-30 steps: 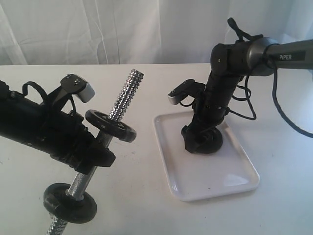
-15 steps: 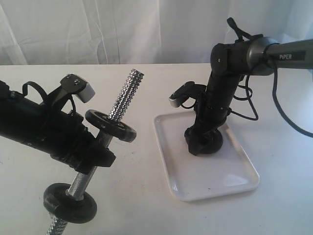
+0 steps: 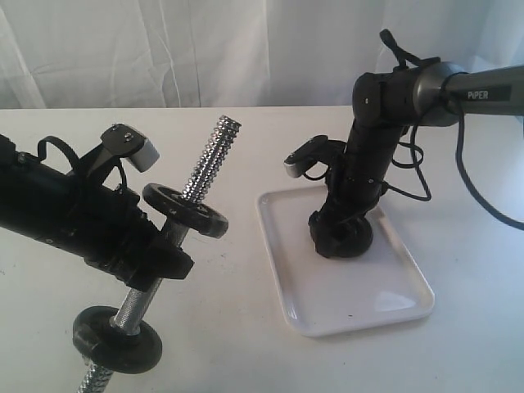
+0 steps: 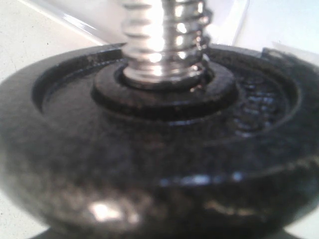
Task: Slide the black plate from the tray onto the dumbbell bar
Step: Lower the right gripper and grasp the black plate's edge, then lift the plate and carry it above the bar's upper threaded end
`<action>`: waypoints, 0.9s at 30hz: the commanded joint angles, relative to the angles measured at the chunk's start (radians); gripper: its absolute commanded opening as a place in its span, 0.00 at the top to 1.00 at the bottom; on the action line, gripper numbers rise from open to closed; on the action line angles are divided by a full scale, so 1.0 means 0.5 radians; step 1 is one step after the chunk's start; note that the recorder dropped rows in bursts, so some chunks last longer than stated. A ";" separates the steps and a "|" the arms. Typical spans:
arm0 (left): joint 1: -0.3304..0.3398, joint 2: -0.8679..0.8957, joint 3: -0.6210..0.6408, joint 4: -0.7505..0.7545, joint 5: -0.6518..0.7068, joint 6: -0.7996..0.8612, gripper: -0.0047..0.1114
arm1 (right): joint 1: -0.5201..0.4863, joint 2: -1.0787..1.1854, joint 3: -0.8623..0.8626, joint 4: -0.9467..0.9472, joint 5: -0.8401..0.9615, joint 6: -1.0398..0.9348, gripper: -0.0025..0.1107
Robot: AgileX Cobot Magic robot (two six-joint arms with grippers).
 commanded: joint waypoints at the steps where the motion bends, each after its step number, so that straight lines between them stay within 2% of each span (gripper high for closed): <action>1: 0.002 -0.110 -0.063 -0.325 0.074 -0.032 0.96 | -0.001 0.022 0.004 0.038 0.084 0.144 0.98; 15: 0.002 -0.110 -0.063 -0.219 0.078 -0.041 0.96 | -0.011 -0.180 0.002 0.254 0.469 0.184 0.98; 23: 0.002 -0.110 -0.063 -0.206 0.086 -0.033 0.96 | -0.153 -0.383 0.002 0.502 0.482 0.075 0.98; 27: 0.002 -0.110 -0.063 -0.101 0.094 -0.033 0.96 | -0.283 -0.509 0.002 0.740 0.482 0.034 0.98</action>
